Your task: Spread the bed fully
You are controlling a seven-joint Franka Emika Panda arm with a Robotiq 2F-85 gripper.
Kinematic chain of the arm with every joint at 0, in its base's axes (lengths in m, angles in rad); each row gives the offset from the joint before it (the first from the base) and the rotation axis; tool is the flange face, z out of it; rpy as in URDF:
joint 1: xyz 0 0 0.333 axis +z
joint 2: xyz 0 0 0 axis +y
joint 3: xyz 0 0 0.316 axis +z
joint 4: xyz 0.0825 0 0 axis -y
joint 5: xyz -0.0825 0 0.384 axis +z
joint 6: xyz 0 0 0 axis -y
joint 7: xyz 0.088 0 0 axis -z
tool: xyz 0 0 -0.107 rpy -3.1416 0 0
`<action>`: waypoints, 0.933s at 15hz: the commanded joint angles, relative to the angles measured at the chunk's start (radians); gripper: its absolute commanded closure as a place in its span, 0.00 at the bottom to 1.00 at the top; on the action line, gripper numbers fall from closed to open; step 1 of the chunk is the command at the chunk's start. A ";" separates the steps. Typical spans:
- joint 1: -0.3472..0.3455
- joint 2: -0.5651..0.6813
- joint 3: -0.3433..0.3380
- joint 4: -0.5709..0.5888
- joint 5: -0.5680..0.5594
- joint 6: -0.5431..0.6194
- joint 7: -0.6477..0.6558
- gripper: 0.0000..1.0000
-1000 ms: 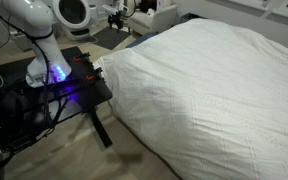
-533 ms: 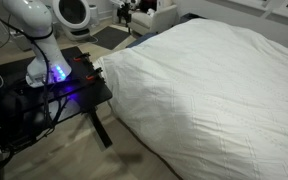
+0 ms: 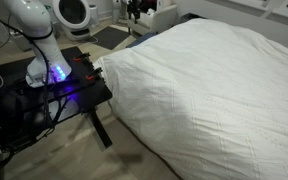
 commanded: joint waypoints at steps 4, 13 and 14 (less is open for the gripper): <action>-0.027 -0.011 -0.025 0.058 0.031 0.043 0.077 0.00; -0.038 -0.001 -0.050 0.105 0.025 0.067 0.120 0.00; -0.039 -0.001 -0.053 0.107 0.025 0.068 0.127 0.00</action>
